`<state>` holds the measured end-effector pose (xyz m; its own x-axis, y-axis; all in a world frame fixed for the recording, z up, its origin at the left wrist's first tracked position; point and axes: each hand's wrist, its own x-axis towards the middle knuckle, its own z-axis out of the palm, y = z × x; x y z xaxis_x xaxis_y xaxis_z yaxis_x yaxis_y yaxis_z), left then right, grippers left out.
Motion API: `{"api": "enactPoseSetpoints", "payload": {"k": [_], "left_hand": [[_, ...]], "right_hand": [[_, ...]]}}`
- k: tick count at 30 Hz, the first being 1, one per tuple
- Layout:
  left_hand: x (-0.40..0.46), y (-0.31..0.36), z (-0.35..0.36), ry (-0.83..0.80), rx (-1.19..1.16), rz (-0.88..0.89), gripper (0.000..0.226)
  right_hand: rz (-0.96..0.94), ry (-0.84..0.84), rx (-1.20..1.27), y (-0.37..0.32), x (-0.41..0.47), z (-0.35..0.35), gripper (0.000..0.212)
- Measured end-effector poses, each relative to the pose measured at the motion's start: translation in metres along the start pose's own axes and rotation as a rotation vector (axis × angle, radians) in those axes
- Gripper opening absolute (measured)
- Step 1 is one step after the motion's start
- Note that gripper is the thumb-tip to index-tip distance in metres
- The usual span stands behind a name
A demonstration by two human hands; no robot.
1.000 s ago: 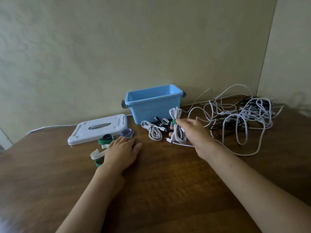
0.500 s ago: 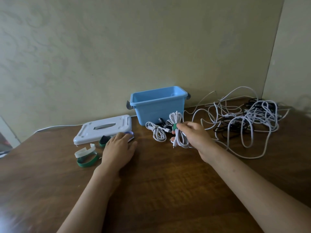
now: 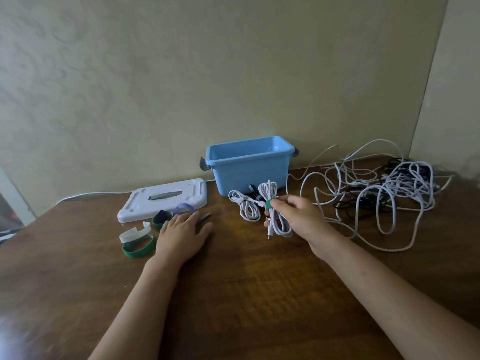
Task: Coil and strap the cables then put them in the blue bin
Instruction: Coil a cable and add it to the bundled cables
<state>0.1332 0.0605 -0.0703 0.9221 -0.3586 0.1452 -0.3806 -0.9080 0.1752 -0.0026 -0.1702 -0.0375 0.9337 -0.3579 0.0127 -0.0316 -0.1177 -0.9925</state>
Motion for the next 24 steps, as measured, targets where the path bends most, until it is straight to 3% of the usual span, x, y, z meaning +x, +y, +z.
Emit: {"api": "enactPoseSetpoints", "payload": {"k": [5, 11, 16, 20, 24], "left_hand": [[-0.004, 0.009, -0.008, 0.107, -0.119, 0.023, 0.048], [-0.004, 0.008, -0.015, 0.249, -0.256, 0.012, 0.042], [-0.007, 0.012, -0.02, 0.263, -0.339, 0.022, 0.047], [-0.011, 0.012, -0.019, 0.254, -0.357, 0.068, 0.032], [-0.01, 0.007, -0.015, 0.165, -0.221, 0.112, 0.033]], "right_hand": [[-0.039, -0.033, -0.034, -0.001, 0.0, 0.006, 0.015], [-0.199, 0.018, -0.322, -0.03, 0.02, 0.034, 0.015], [-0.23, 0.016, -0.535, -0.048, 0.057, 0.079, 0.023], [-0.171, 0.006, -0.676, -0.034, 0.08, 0.104, 0.025], [-0.173, 0.022, -0.841, -0.017, 0.086, 0.108, 0.023]]}}
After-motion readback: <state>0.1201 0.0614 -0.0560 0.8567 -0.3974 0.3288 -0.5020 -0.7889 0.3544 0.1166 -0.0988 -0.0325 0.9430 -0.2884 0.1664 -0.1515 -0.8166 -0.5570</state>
